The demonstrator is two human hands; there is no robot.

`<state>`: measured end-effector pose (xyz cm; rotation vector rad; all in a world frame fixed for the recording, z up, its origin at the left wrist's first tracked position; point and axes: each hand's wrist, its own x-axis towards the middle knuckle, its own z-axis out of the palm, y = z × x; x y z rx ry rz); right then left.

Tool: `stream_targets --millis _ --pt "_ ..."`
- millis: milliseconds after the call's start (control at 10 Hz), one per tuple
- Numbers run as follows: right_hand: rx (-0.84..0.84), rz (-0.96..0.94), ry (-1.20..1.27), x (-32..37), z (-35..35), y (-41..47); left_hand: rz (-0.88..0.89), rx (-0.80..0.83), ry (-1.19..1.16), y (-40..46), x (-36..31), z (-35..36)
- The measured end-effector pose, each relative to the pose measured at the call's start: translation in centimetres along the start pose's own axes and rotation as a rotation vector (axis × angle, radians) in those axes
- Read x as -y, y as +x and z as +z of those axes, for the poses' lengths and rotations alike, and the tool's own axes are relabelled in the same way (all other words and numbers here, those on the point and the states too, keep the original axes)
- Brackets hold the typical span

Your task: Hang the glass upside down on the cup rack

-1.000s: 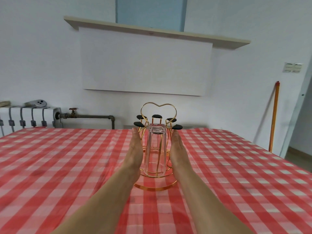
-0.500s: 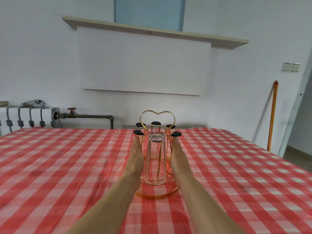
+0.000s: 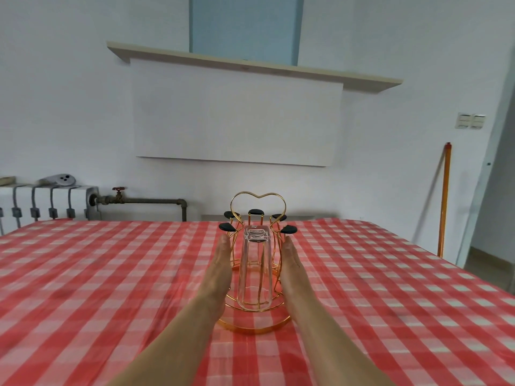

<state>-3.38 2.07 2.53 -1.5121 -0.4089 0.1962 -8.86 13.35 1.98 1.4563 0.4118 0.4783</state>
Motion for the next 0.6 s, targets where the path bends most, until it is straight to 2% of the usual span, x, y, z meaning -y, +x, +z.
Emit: stream_targets --millis 200,500,600 --pt "-0.033 0.033 0.009 0.0 -0.6 -0.1 -0.032 -0.003 -0.009 -0.1 -0.5 -0.7" --pt "-0.092 0.074 0.02 1.8 -1.5 -0.5 -0.02 -0.122 0.038 -0.9 -2.2 -2.3" --pt "-0.125 0.04 -0.015 3.2 -2.1 -0.6 0.04 -0.181 0.09 -2.0 -4.2 -2.3"
